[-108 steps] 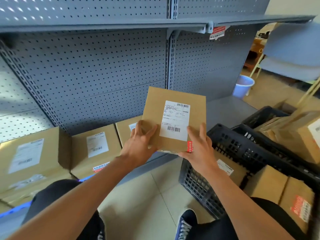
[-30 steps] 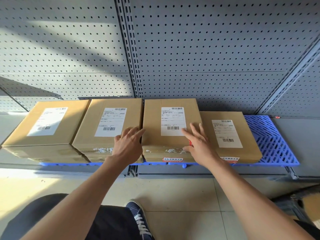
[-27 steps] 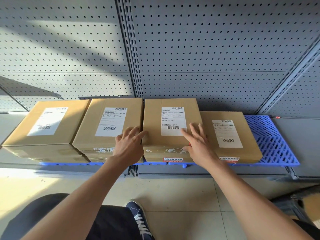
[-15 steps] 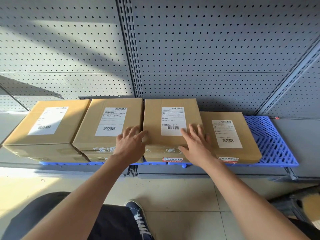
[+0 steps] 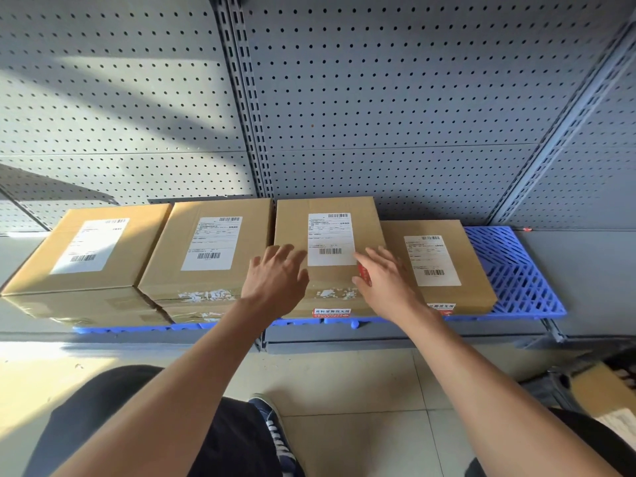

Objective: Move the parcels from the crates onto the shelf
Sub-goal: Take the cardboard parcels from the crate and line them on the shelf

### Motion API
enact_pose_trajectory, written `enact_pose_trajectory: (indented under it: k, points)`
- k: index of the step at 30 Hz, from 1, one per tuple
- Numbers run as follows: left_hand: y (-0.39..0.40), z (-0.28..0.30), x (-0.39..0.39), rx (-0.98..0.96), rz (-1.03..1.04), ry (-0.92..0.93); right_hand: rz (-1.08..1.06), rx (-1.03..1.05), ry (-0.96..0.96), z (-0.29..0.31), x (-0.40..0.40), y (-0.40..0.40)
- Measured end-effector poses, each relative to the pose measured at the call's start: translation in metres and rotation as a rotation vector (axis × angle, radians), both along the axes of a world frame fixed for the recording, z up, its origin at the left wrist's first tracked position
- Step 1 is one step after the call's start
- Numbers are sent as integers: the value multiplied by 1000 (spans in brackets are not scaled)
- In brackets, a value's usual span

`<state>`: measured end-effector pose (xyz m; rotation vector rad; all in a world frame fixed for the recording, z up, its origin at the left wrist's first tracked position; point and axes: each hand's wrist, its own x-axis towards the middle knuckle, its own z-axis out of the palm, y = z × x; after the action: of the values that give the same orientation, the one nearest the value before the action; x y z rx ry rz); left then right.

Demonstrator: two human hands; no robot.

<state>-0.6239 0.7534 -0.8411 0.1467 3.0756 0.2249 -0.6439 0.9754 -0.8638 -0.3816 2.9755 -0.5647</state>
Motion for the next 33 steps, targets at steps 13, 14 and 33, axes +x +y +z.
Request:
enact_pose_trajectory:
  k: [13, 14, 33]
  points:
    - [138, 48, 33, 41, -275, 61, -229, 30, 125, 68, 91, 135]
    - [151, 51, 38, 49, -298, 60, -254, 41, 129, 71, 101, 148]
    - [360, 73, 129, 94, -735, -26, -877, -50, -43, 67, 304, 314]
